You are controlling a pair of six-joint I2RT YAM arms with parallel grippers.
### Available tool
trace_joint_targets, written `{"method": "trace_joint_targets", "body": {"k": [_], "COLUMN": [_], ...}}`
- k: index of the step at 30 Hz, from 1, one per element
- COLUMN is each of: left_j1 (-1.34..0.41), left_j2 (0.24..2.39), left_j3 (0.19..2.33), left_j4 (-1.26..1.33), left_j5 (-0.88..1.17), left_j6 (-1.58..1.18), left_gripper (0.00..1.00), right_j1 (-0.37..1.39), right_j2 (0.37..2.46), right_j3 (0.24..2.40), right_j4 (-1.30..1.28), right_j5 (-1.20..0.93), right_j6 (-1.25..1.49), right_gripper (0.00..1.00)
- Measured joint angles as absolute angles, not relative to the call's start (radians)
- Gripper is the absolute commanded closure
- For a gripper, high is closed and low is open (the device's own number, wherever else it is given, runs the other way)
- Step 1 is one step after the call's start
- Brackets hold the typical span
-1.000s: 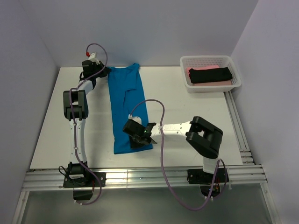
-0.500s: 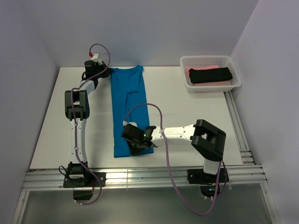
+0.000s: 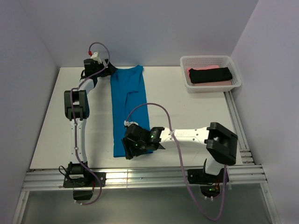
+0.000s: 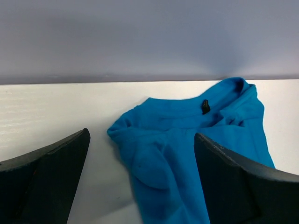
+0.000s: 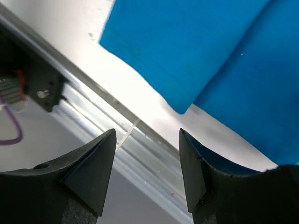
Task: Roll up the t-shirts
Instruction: Fold the tshirt
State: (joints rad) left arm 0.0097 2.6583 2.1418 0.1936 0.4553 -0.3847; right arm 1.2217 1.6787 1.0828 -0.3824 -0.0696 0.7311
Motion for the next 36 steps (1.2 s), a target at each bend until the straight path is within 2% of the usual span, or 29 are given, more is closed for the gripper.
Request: {"method": "trace_joint_targets", "body": {"k": [7, 14, 26, 30, 36], "left_j1": [0.02, 0.054, 0.08, 0.076, 0.077], "left_j2": [2.612, 2.418, 1.62, 1.445, 1.209], "left_j3": [2.096, 1.876, 1.131, 0.96, 0.71], "left_j4": [0.136, 0.093, -0.224, -0.345, -0.507], "left_j5": [0.447, 0.41, 0.556, 0.609, 0.677], "left_j6": [-0.373, -0.307, 0.014, 0.163, 0.413], "left_gripper": [0.0, 0.01, 0.0, 0.03, 0.0], "right_j1": [1.154, 1.032, 0.822, 0.805, 0.802], "right_j2": [1.553, 1.48, 1.334, 1.337, 1.348], "right_j3": [1.02, 0.899, 0.673, 0.633, 0.595], "right_j4": [-0.355, -0.336, -0.284, -0.247, -0.181], "right_j5": [-0.071, -0.078, -0.154, -0.197, -0.258], "right_j6": [0.727, 0.709, 0.657, 0.643, 0.636], "right_gripper": [0.37, 0.41, 0.41, 0.42, 0.44]}}
